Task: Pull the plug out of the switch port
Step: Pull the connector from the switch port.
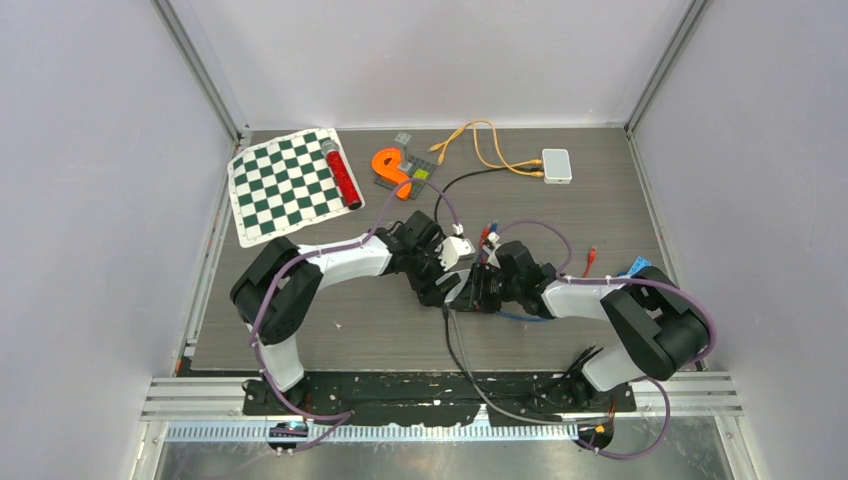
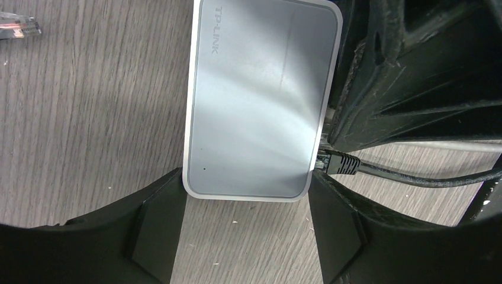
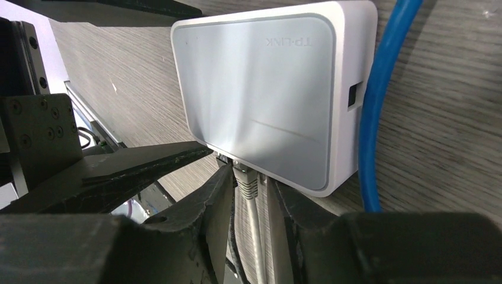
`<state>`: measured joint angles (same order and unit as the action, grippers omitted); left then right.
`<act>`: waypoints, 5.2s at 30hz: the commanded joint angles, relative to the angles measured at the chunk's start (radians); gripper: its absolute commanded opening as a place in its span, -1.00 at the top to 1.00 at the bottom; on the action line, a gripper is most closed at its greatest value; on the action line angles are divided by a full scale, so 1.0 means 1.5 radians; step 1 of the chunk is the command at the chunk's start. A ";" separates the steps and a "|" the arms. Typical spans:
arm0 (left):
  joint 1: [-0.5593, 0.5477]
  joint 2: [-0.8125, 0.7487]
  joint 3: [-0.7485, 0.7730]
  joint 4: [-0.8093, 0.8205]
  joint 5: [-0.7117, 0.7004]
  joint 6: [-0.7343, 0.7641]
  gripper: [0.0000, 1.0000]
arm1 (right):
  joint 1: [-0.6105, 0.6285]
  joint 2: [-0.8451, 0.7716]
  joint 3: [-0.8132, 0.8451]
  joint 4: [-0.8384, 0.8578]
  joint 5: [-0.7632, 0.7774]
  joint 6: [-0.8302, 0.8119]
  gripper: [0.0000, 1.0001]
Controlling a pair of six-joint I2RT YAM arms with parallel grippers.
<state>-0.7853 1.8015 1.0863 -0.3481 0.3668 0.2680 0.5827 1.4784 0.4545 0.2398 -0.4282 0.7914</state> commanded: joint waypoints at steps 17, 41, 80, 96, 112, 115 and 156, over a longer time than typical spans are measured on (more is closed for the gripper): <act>-0.003 0.010 -0.011 -0.058 0.025 0.002 0.04 | -0.014 0.069 -0.021 0.037 0.112 0.040 0.45; -0.003 0.011 -0.022 -0.051 0.046 -0.006 0.05 | -0.015 0.072 -0.022 0.050 0.136 0.069 0.13; 0.014 0.015 -0.009 -0.063 0.031 -0.016 0.10 | -0.014 0.016 -0.054 -0.026 -0.001 -0.097 0.89; 0.014 0.010 -0.021 -0.054 0.049 -0.015 0.11 | -0.015 0.009 -0.056 -0.027 0.003 -0.077 0.89; 0.012 0.005 -0.033 -0.058 0.091 -0.038 0.12 | -0.031 0.133 -0.054 0.200 -0.014 0.097 0.09; 0.012 0.007 -0.032 -0.055 0.099 -0.043 0.12 | -0.030 0.128 -0.066 0.205 -0.007 0.101 0.13; 0.045 0.018 -0.009 -0.079 0.076 -0.047 0.19 | -0.030 0.080 -0.085 0.107 -0.087 -0.031 0.90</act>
<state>-0.7250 1.7996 1.0779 -0.3401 0.4343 0.2394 0.5407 1.5974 0.3725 0.5606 -0.5674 0.8421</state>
